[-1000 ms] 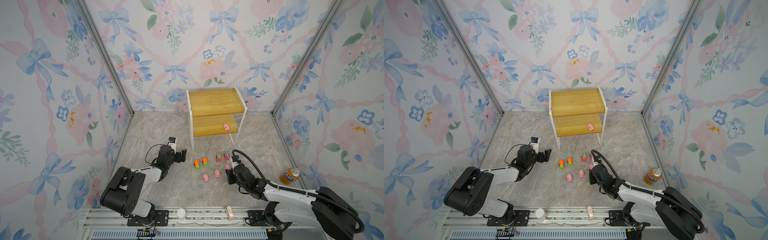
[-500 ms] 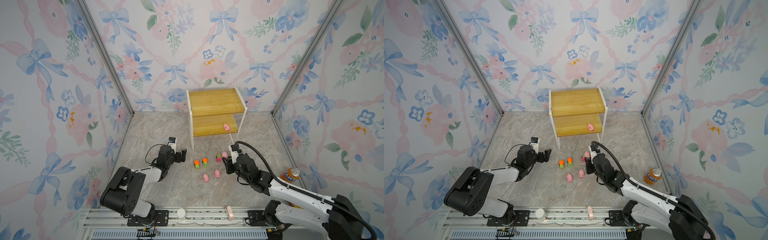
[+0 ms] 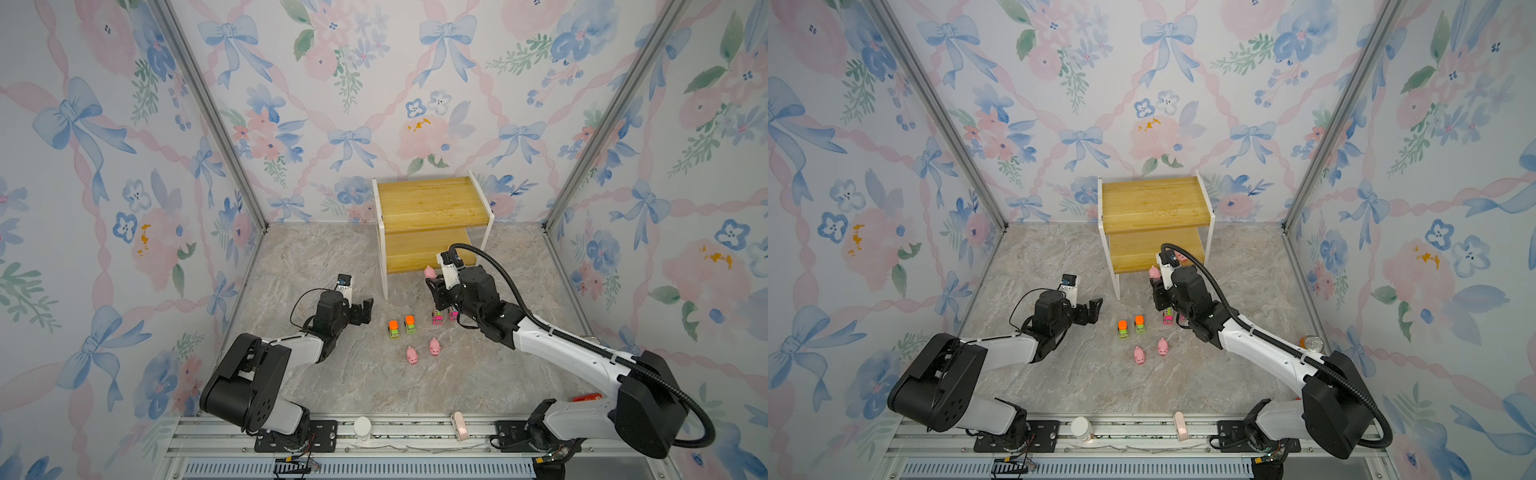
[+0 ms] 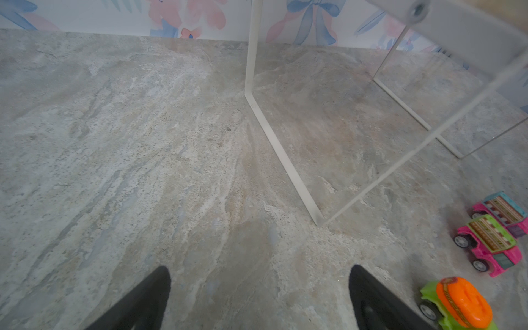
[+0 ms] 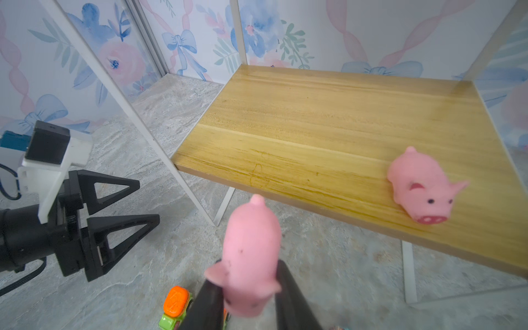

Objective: Place and organize the plastic toys onto the shelf
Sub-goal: 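Carry the pink pig with the right gripper over the lower shelf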

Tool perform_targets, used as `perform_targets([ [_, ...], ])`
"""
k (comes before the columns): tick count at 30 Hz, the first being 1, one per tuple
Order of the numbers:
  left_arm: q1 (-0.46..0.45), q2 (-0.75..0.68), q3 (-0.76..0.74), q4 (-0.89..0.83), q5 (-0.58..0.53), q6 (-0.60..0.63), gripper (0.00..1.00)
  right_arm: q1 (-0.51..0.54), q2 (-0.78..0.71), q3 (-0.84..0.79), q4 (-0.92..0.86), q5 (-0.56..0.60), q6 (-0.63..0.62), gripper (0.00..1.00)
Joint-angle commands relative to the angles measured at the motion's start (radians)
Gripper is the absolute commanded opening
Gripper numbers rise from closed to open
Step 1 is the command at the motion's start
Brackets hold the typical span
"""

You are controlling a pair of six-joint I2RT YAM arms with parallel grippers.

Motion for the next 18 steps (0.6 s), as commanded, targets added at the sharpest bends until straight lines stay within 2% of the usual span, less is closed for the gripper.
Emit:
perform_targets([
  [1, -0.005, -0.021, 0.005, 0.000, -0.009, 0.022, 0.98, -0.011, 0.017, 0.029, 0.040, -0.008, -0.031, 0.31],
  [18, -0.006, -0.019, 0.006, 0.000, -0.007, 0.022, 0.98, -0.016, 0.094, 0.048, 0.160, 0.199, -0.049, 0.31],
])
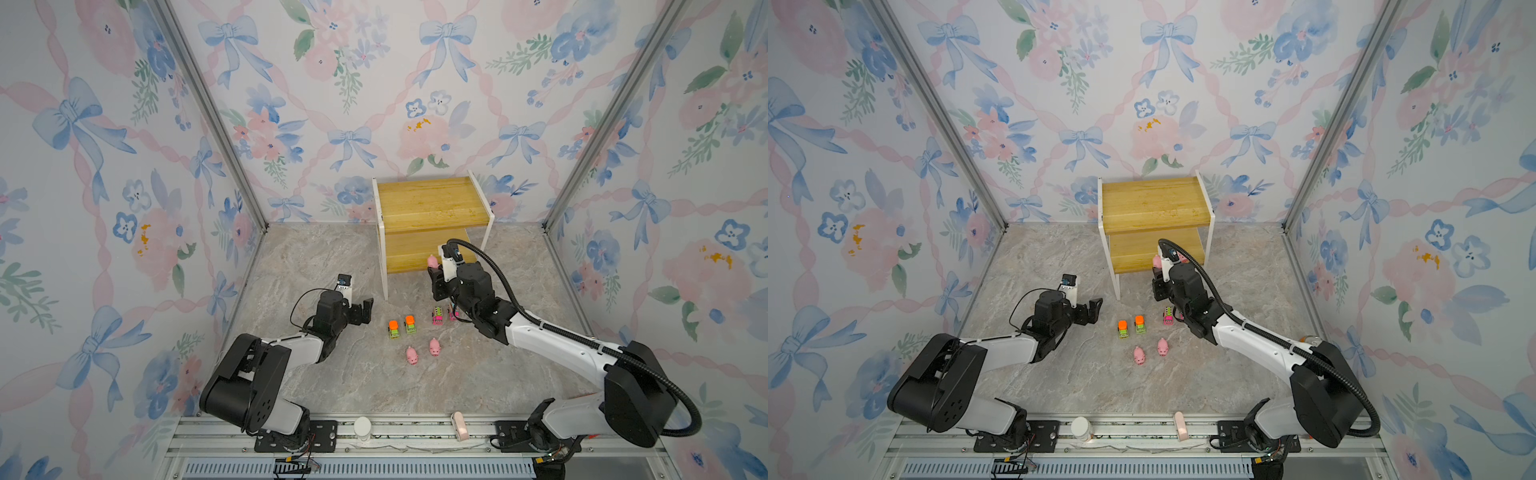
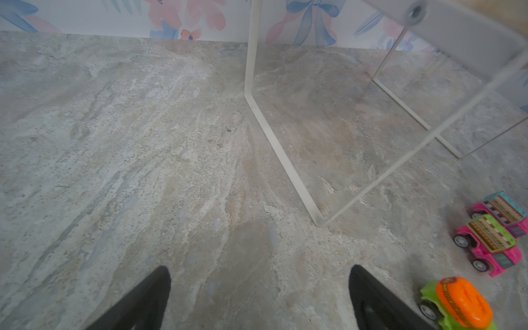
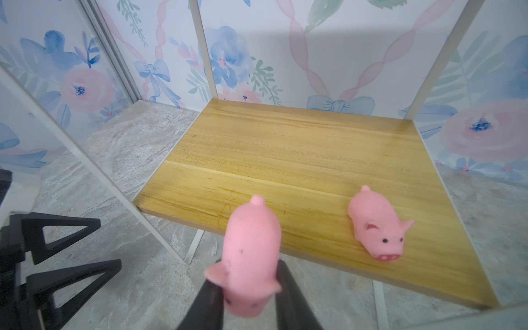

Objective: Place and organize the plastic toys onto the shelf
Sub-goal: 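Carry the pink pig with the right gripper over the lower shelf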

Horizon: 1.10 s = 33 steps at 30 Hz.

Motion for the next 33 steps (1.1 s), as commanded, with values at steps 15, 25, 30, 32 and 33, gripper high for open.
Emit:
perform_targets([
  [15, -0.005, -0.019, 0.006, 0.000, -0.006, 0.021, 0.98, -0.043, 0.096, 0.069, 0.085, 0.072, 0.000, 0.30],
  [25, -0.005, -0.025, 0.003, 0.000, -0.009, 0.024, 0.98, -0.054, 0.146, 0.099, 0.100, 0.052, 0.009, 0.30],
  [30, -0.006, -0.030, -0.002, 0.000, -0.015, 0.026, 0.98, -0.055, 0.176, 0.105, 0.116, 0.052, 0.018, 0.30],
  [32, -0.006, -0.029, 0.000, 0.000, -0.015, 0.026, 0.98, -0.057, 0.186, 0.109, 0.122, 0.048, 0.019, 0.30],
  [33, -0.006, -0.026, 0.001, 0.000, -0.015, 0.026, 0.98, -0.057, 0.191, 0.115, 0.118, 0.047, 0.021, 0.31],
])
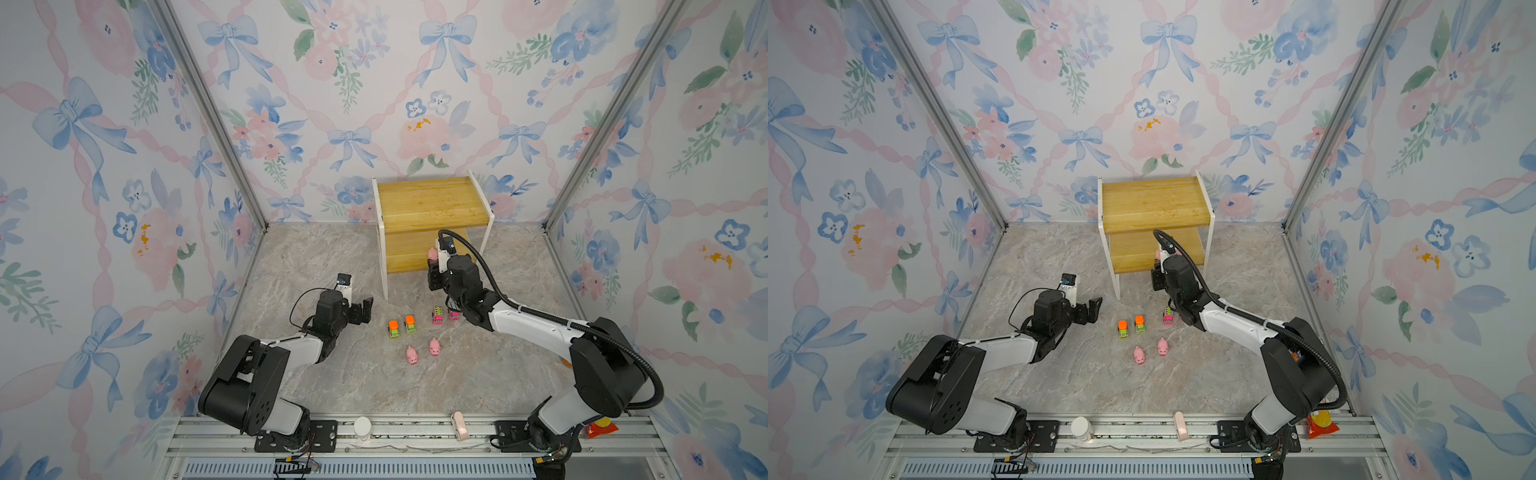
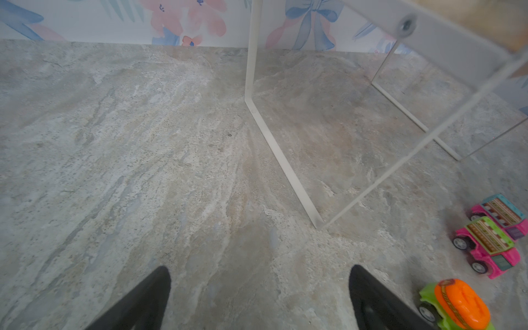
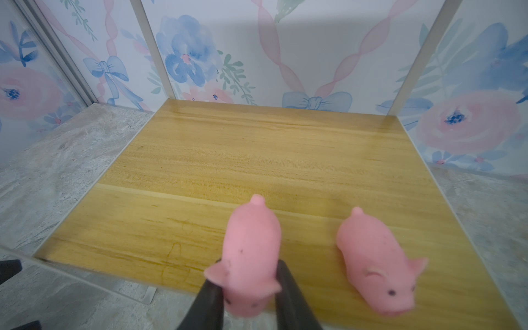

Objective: Place and organize the plastic toys onto the shelf
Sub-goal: 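Carry the pink pig with the right gripper over the lower shelf, then lower the pig beside the first pig and open the right gripper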

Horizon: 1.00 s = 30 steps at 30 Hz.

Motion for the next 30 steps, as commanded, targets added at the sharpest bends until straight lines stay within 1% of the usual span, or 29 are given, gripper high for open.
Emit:
perform_targets([
  [1, -0.006, -0.015, 0.002, -0.001, -0.010, 0.020, 0.98, -0.011, 0.025, 0.041, 0.026, -0.006, 0.016, 0.31],
  [10, -0.005, -0.018, -0.004, 0.000, -0.015, 0.024, 0.98, -0.019, 0.039, 0.040, 0.037, 0.003, 0.014, 0.33],
  [28, -0.005, -0.021, -0.007, 0.000, -0.025, 0.026, 0.98, -0.036, 0.055, 0.057, 0.049, -0.005, 0.018, 0.33],
  [30, -0.005, -0.023, -0.008, 0.000, -0.027, 0.028, 0.98, -0.036, 0.086, 0.058, 0.051, -0.008, 0.020, 0.33],
])
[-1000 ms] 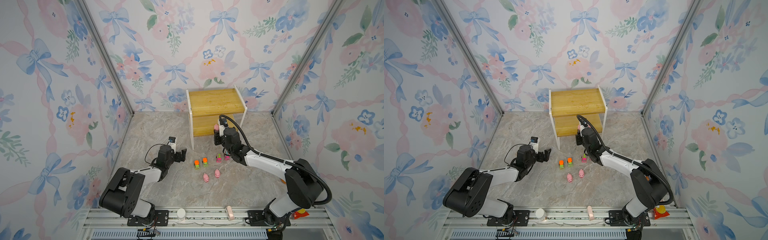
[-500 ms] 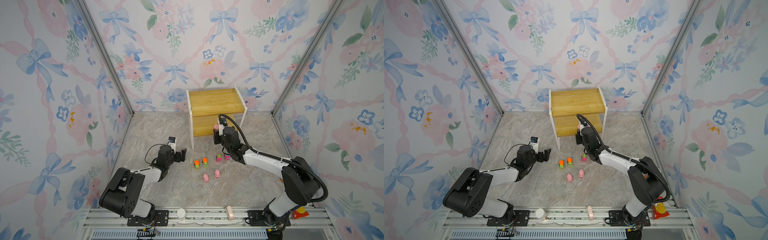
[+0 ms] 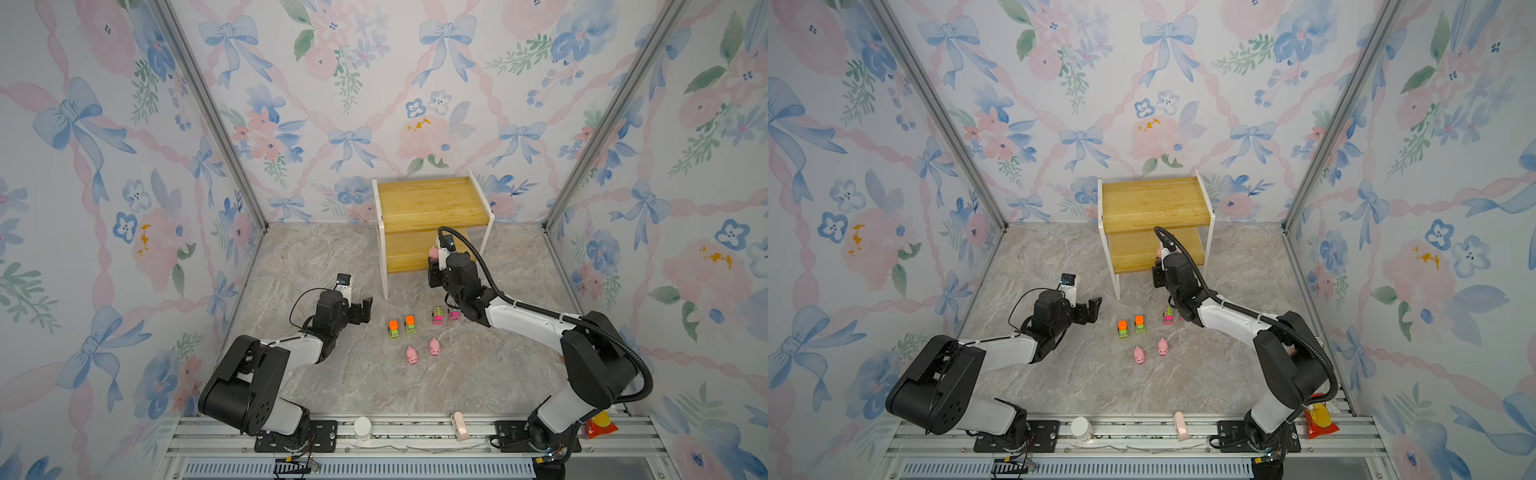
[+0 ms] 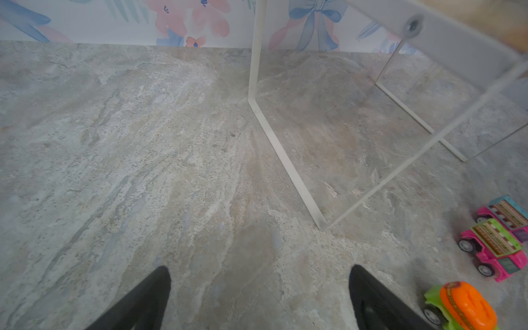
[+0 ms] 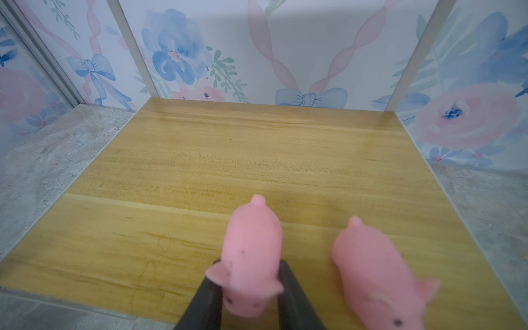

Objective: Place and organize the plastic toys onto the shelf
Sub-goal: 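Lower the pig beside the first pig and open the right gripper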

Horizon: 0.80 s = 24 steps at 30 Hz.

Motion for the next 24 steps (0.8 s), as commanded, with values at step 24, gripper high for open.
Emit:
perform_targets([
  [24, -0.004, -0.018, -0.005, 0.000, -0.007, 0.025, 0.98, -0.011, 0.028, 0.015, 0.014, 0.001, 0.008, 0.47],
])
